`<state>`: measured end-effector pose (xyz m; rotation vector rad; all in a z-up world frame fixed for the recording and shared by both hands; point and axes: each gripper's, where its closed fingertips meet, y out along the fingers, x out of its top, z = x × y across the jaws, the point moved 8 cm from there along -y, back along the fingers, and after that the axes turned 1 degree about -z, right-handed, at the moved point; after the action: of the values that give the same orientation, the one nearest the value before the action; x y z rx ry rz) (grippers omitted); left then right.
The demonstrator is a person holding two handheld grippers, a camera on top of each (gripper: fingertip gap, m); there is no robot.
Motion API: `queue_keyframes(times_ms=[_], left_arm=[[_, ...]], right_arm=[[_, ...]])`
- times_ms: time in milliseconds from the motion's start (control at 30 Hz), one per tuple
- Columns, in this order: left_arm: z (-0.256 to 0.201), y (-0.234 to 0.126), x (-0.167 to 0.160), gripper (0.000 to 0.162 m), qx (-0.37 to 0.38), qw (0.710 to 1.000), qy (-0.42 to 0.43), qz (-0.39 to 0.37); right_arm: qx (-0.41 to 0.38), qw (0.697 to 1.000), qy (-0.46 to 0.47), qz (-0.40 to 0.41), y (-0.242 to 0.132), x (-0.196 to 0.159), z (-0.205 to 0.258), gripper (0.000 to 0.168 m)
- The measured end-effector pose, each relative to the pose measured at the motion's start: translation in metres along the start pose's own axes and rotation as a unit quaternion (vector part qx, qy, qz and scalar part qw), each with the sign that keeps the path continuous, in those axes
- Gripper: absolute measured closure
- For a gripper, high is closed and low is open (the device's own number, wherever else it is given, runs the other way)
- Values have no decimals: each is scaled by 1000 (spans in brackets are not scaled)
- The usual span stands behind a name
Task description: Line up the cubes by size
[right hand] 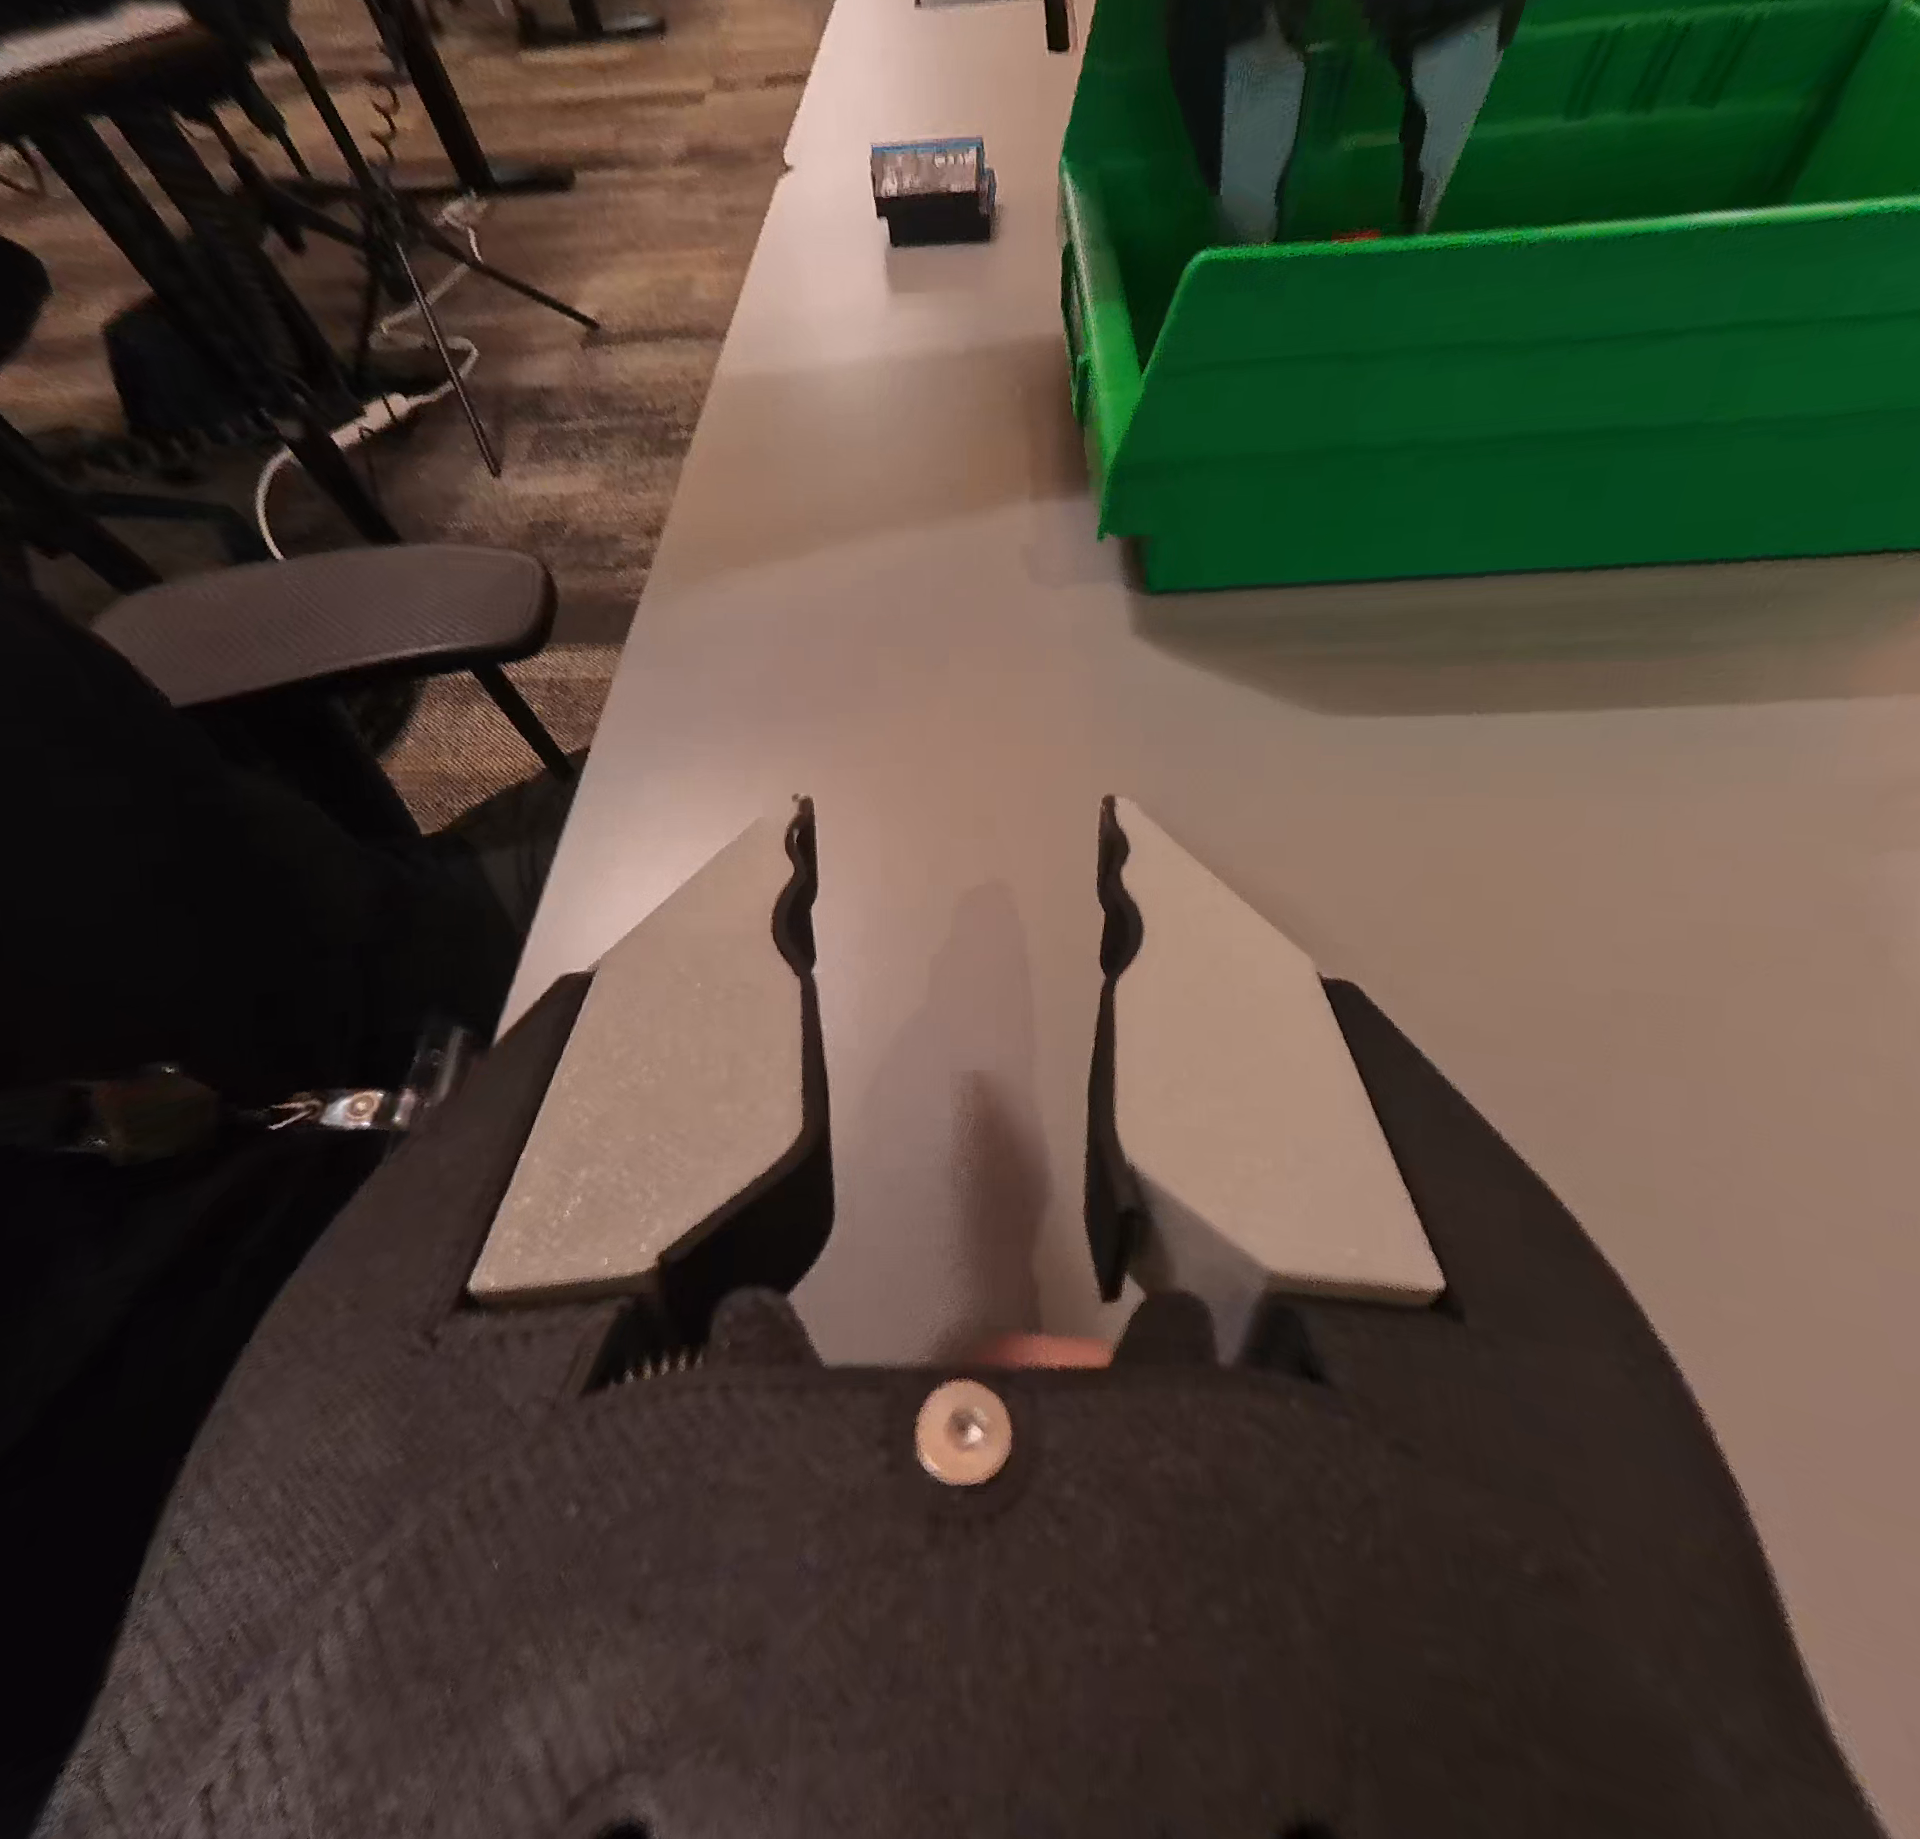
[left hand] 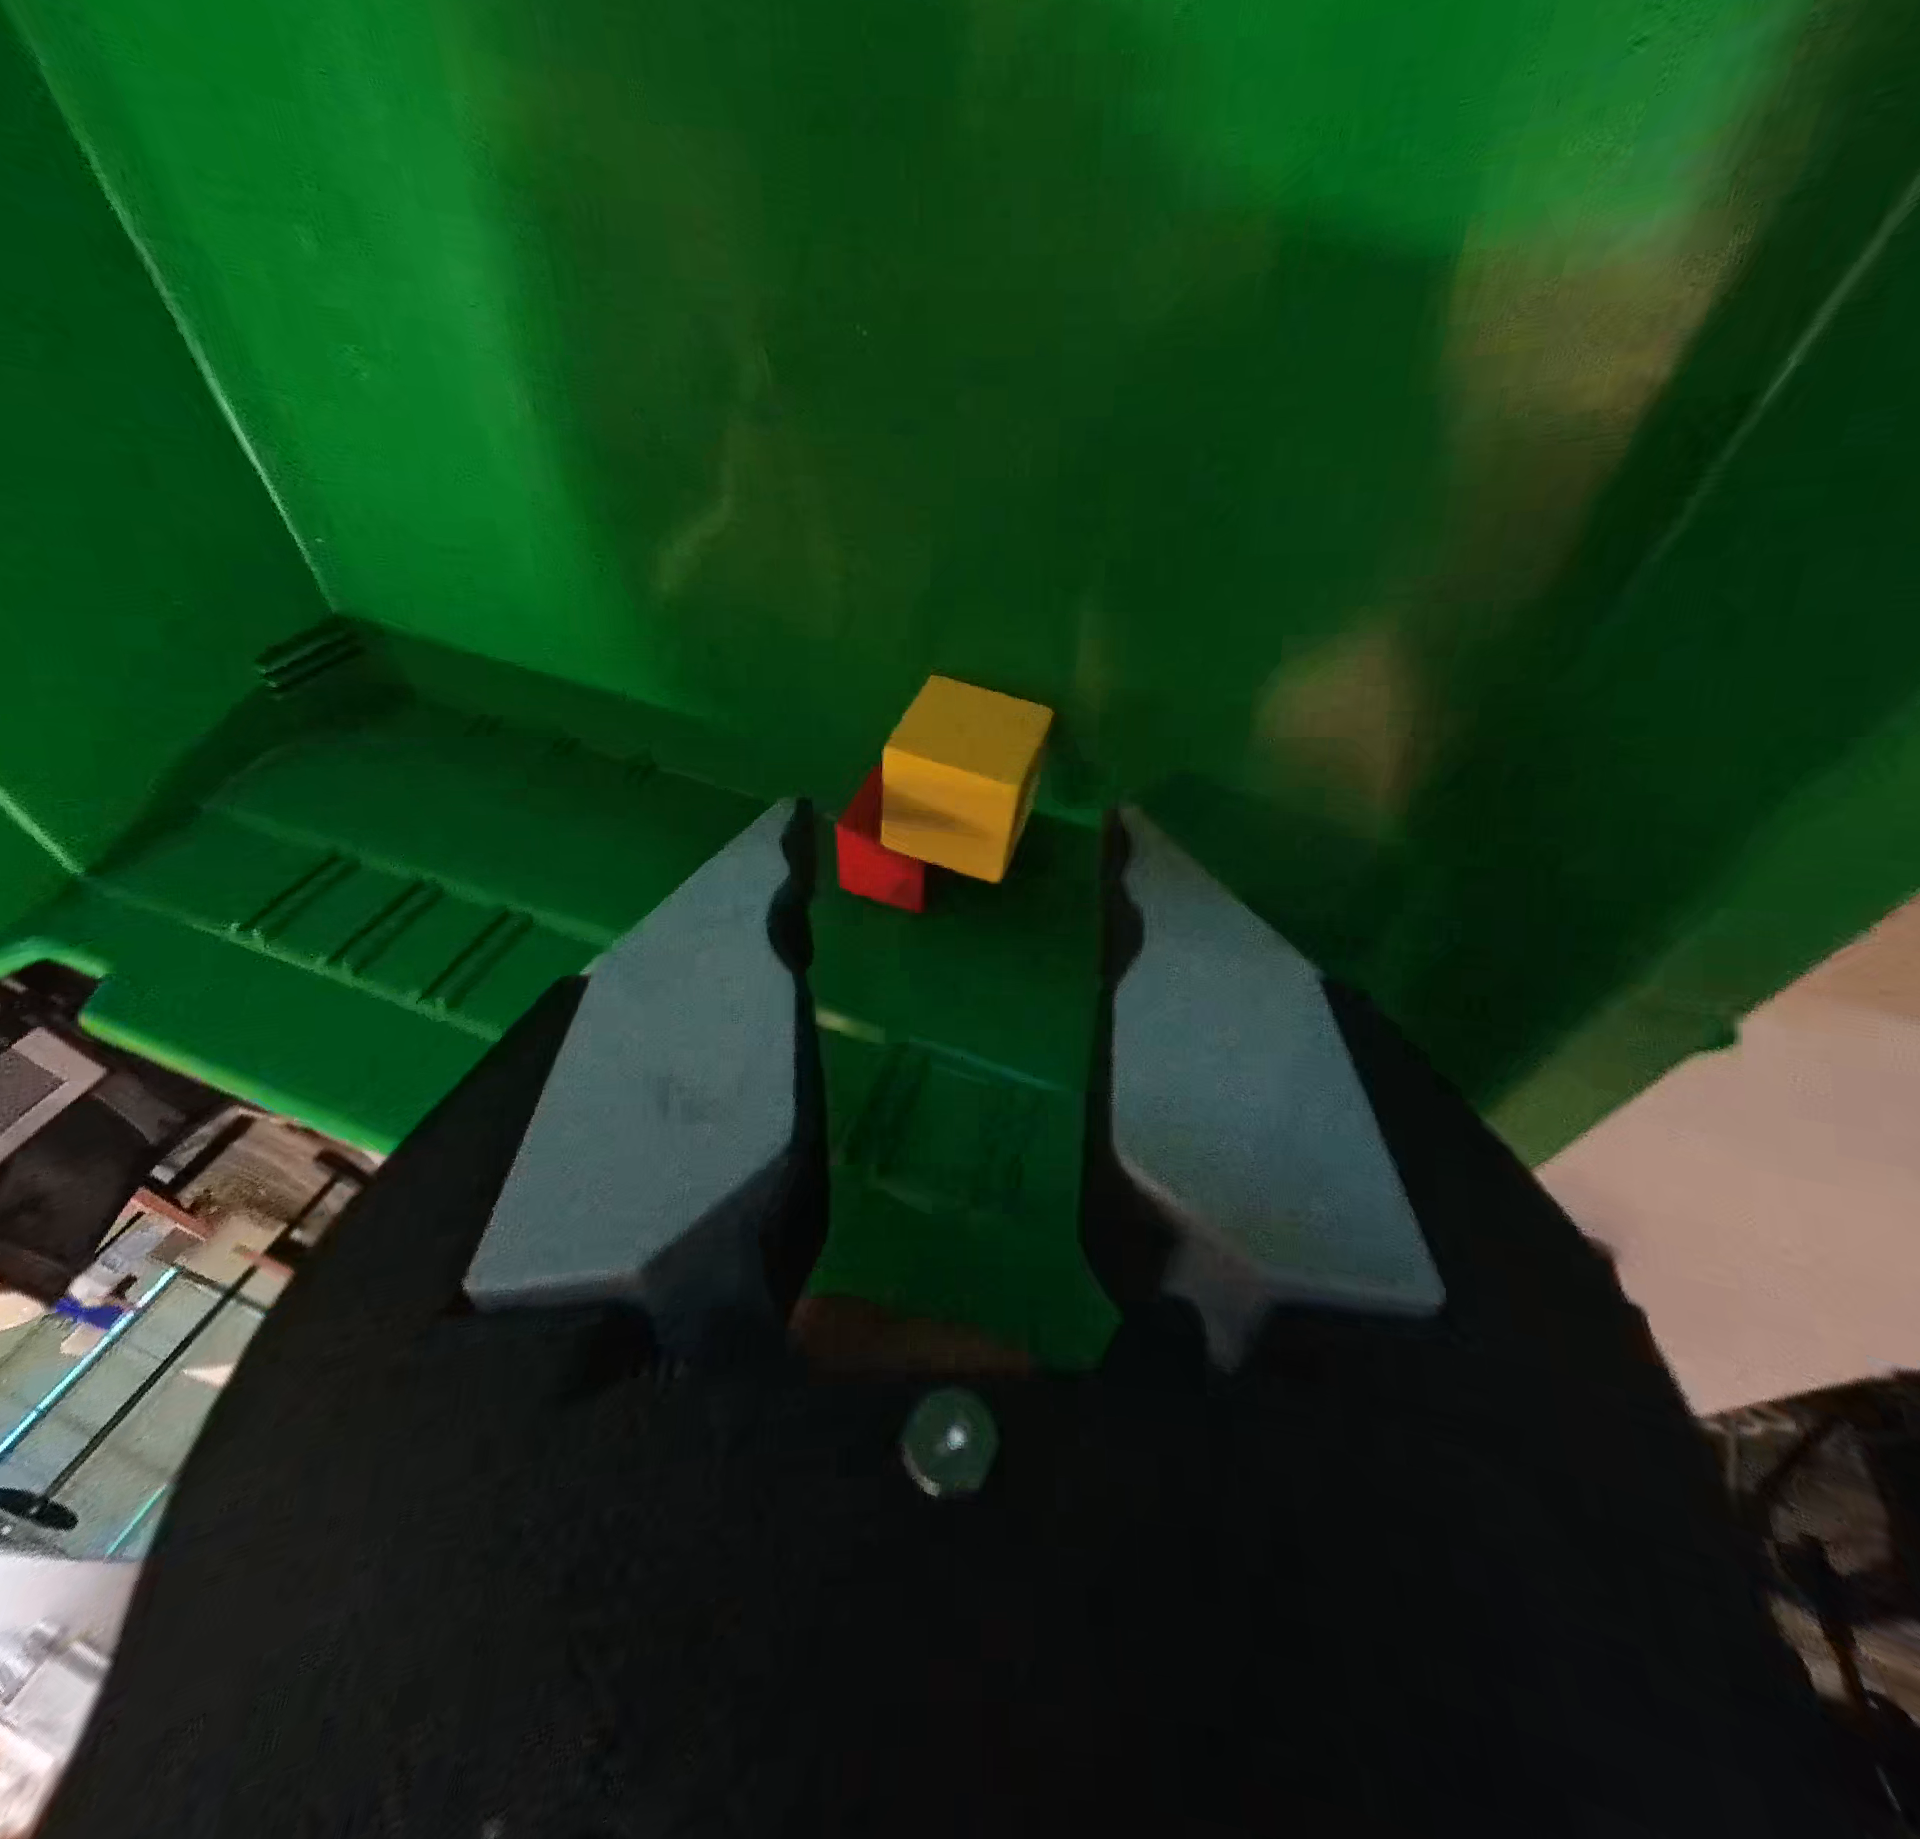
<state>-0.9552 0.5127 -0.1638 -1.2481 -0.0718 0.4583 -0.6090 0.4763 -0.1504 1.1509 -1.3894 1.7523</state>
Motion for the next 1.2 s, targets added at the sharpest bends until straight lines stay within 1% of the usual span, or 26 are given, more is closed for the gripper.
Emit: queue_keyframes(times_ms=[33, 100, 167, 233, 267, 333, 367, 400, 467, 533, 600, 633, 767, 833, 900, 967, 1033, 1067, 1100, 1133, 1200], left_arm=[[1, 6, 1, 109, -6, 1000, 2, 12], [1, 11, 3, 132, -24, 999, 11, 23], [2, 9, 5, 134, -30, 999, 13, 14], [1, -1, 5, 136, -25, 999, 14, -21], [2, -10, 6, 136, -9, 999, 7, -49], [1, -34, 11, 136, 37, 990, -19, -132], [-1, -50, 16, 136, 71, 979, -30, -189], [-6, -66, 22, 136, 113, 960, -41, -251], [-24, -97, 35, 136, 188, 912, -55, -360], [-51, -122, 48, 136, 250, 864, -54, -434], [-81, -137, 65, 136, 282, 830, -44, -480], [-94, -142, 75, 136, 295, 817, -39, -493], [-136, -154, 114, 137, 326, 786, -3, -525], [-148, -159, 129, 137, 317, 769, -3, -555], [-154, -160, 140, 137, 329, 758, -7, -564], [-158, -159, 148, 137, 325, 752, -2, -573], [-162, -158, 154, 137, 315, 750, 6, -582], [-163, -157, 157, 137, 313, 749, 11, -584], [-164, -156, 158, 137, 316, 749, 13, -582], [-165, -156, 159, 137, 319, 750, 15, -578], [-165, -155, 158, 137, 318, 749, 13, -581]], right_arm=[[1, 1000, 0, -7, -2, 1, 0, 117], [-3, 1000, -2, -14, -5, 3, -1, 117], [-9, 1000, 4, -19, -8, 3, -4, 118], [-6, 1000, 16, -24, -9, 2, -6, 119], [-6, 999, 22, -26, -9, 2, -7, 119], [-9, 999, 34, -29, -9, 2, -10, 119], [-10, 999, 41, -32, -9, 2, -11, 119], [-10, 998, 48, -38, -9, 3, -12, 119], [-4, 996, 63, -60, -12, 8, -13, 118], [13, 992, 79, -93, -16, 14, -12, 118], [37, 986, 99, -127, -20, 20, -11, 120], [52, 982, 110, -143, -22, 22, -11, 121], [87, 967, 146, -187, -27, 26, -10, 119], [91, 961, 166, -200, -25, 27, -11, 110], [117, 955, 180, -203, -22, 27, -8, 109], [142, 951, 191, -199, -16, 27, -4, 108], [160, 948, 194, -193, -11, 27, 0, 112], [170, 947, 196, -192, -9, 27, 2, 118], [185, 944, 196, -190, -8, 27, 4, 132], [198, 942, 196, -189, -7, 28, 5, 142], [195, 943, 190, -190, -8, 29, 6, 143]])
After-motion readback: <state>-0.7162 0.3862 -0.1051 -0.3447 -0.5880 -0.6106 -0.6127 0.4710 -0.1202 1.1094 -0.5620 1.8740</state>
